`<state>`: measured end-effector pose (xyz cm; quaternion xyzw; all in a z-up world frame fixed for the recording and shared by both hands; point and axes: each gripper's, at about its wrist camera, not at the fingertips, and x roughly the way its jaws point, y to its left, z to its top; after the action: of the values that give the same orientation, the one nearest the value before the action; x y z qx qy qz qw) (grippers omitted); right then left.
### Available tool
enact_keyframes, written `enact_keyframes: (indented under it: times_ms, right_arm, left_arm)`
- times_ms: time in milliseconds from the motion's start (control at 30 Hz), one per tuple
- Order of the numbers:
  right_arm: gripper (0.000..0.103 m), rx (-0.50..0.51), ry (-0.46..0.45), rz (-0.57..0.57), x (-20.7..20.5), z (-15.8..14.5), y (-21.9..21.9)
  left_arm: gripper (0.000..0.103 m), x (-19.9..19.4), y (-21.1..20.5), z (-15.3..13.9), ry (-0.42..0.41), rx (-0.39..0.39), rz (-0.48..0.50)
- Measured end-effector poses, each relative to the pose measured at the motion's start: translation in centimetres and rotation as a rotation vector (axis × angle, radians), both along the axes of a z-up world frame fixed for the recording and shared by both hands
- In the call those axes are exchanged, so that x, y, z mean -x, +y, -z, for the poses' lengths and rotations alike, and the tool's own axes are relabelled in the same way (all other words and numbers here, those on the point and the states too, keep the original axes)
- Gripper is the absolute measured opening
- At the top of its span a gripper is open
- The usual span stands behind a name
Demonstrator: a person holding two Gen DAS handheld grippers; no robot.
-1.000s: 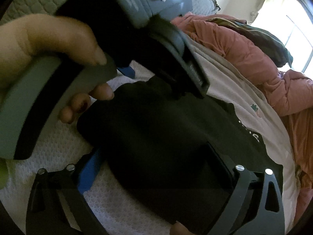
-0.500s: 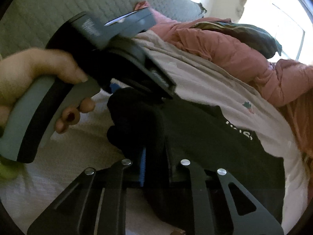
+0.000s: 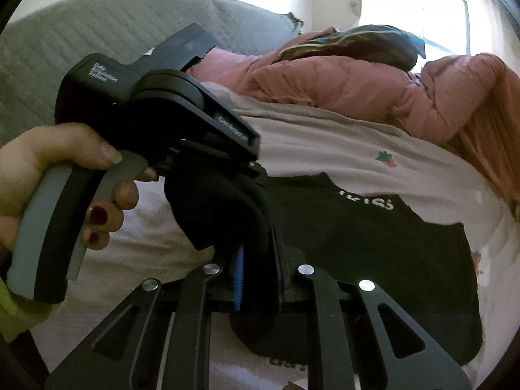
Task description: Fold small clothes
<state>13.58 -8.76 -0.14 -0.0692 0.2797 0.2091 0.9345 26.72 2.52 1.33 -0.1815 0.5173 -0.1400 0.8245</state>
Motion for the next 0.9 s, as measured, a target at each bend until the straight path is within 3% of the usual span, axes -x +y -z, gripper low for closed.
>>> enact_keyframes:
  times_ms: [333, 700, 767, 833, 900]
  right_arm:
    - [0.013, -0.159, 0.008, 0.081, 1.3, -1.3, -6.6]
    - [0.012, -0.269, 0.033, 0.163, 1.8, -0.7, -13.4]
    - [0.01, -0.277, 0.033, 0.175, 1.8, -0.6, -14.2]
    - [0.008, -0.275, 0.04, 0.199, 1.8, -0.4, -15.2]
    - [0.008, -0.273, 0.058, 0.233, 1.7, 0.2, -16.3]
  left_arm:
    - [0.012, 0.8, -6.7, -3.6, -0.07, -0.028, 0.073]
    - [0.017, 0.5, -15.4, -4.9, -0.114, -0.077, 0.163]
    - [0.022, 0.4, -16.6, -5.0, -0.119, -0.079, 0.171]
    - [0.054, 0.4, -17.3, -5.4, -0.137, -0.022, 0.172]
    - [0.056, 0.7, -17.8, -5.9, -0.159, 0.006, 0.168]
